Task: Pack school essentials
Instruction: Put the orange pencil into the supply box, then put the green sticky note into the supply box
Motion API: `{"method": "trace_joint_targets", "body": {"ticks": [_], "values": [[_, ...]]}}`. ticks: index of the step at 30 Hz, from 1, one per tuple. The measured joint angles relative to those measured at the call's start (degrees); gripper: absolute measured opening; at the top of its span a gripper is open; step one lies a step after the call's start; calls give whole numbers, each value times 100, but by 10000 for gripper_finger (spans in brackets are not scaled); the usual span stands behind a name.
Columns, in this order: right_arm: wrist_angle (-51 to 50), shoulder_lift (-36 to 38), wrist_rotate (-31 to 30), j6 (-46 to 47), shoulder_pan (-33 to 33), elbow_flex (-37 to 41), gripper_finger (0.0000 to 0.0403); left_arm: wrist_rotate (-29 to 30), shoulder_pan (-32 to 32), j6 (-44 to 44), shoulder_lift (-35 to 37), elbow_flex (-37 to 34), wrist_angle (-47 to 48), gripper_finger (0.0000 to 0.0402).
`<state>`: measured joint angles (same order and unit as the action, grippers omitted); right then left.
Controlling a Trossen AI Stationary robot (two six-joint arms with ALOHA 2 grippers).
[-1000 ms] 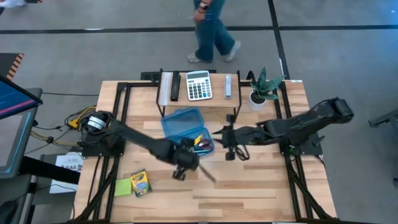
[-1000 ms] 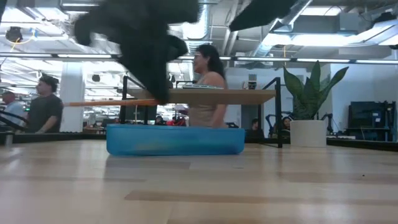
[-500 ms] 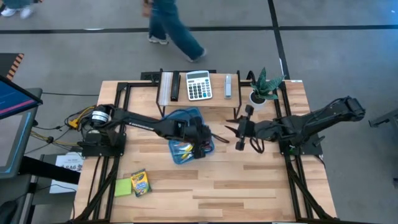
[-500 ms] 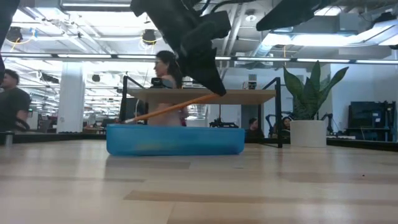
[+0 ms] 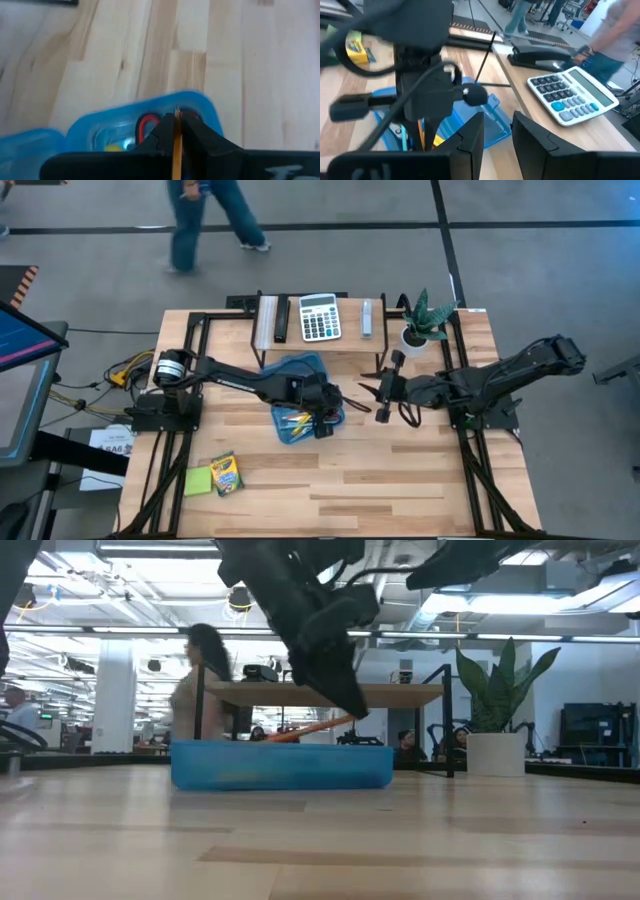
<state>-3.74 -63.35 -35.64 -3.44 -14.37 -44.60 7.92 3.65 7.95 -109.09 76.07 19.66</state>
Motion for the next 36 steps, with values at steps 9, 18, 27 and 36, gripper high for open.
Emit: {"method": "trace_joint_targets", "body": {"ticks": [9,18,27,36], "values": [[-31,-73,3,-2,26,9,120,-11,-1,-38,12,5,137,98],[-49,-73,3,-2,63,9,120,136,20,-38,436,2,596,127],[-75,-73,5,-17,63,9,120,137,340,-37,793,2,921,100],[-71,-73,14,-2,-86,9,120,777,1119,454,1427,-305,1676,68]]}}
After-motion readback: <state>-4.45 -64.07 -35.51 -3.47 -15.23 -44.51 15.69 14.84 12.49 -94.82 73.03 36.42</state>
